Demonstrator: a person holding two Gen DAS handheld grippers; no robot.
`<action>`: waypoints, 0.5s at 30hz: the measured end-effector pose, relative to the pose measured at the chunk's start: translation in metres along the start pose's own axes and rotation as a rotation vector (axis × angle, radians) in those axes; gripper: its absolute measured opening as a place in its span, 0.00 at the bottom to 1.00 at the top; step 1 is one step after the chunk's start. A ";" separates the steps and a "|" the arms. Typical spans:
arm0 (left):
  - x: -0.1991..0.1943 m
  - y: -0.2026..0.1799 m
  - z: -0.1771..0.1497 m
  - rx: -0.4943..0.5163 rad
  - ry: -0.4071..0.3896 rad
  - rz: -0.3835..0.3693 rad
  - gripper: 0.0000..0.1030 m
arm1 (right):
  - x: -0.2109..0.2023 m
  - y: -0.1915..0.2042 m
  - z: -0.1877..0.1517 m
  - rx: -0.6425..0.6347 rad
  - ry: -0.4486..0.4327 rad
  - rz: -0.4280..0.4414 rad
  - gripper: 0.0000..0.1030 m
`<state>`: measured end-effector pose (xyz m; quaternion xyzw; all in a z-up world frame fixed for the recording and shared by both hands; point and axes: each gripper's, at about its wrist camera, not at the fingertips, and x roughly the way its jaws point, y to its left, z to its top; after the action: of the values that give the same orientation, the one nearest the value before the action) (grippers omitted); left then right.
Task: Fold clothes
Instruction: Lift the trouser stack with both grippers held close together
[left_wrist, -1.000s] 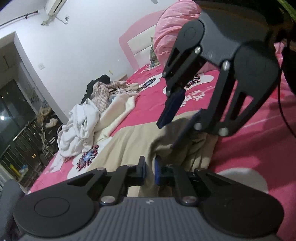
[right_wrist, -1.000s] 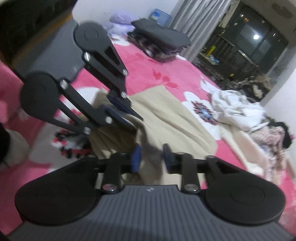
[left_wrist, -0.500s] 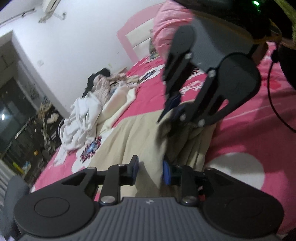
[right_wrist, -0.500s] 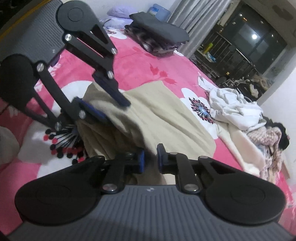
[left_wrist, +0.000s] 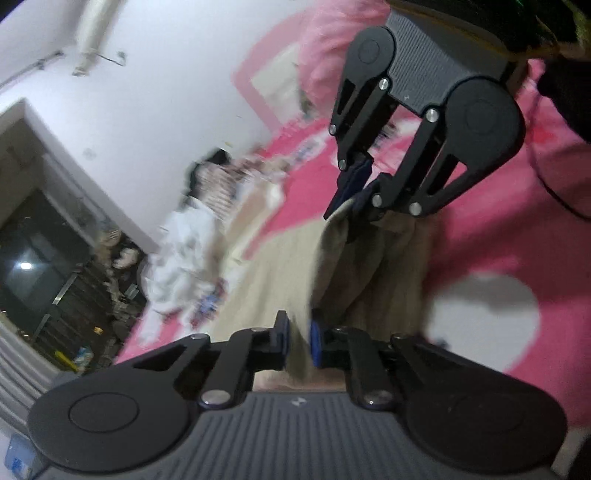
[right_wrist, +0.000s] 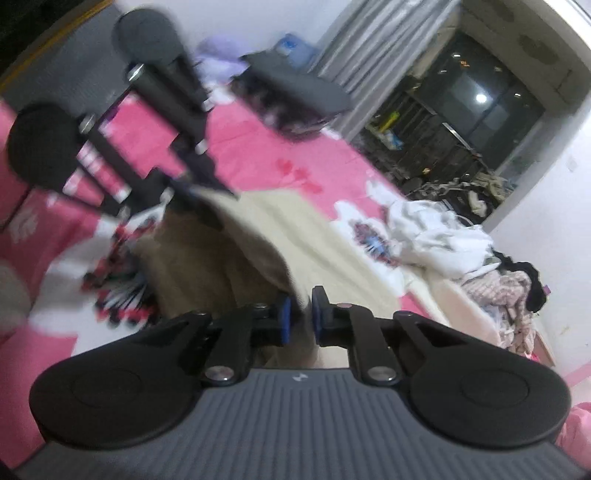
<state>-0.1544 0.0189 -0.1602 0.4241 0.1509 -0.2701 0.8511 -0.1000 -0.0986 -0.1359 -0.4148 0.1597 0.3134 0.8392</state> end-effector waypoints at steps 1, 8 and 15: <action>0.002 -0.011 -0.005 0.048 0.004 0.002 0.12 | 0.003 0.013 -0.007 -0.062 0.012 -0.006 0.09; 0.004 -0.029 -0.015 0.113 -0.003 0.035 0.14 | -0.001 0.038 -0.018 -0.225 0.031 -0.045 0.13; 0.004 -0.024 -0.013 0.125 -0.005 0.011 0.14 | -0.013 0.018 -0.009 -0.088 0.010 0.039 0.26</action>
<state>-0.1654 0.0157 -0.1852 0.4767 0.1292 -0.2752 0.8248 -0.1213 -0.1020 -0.1452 -0.4495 0.1580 0.3345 0.8131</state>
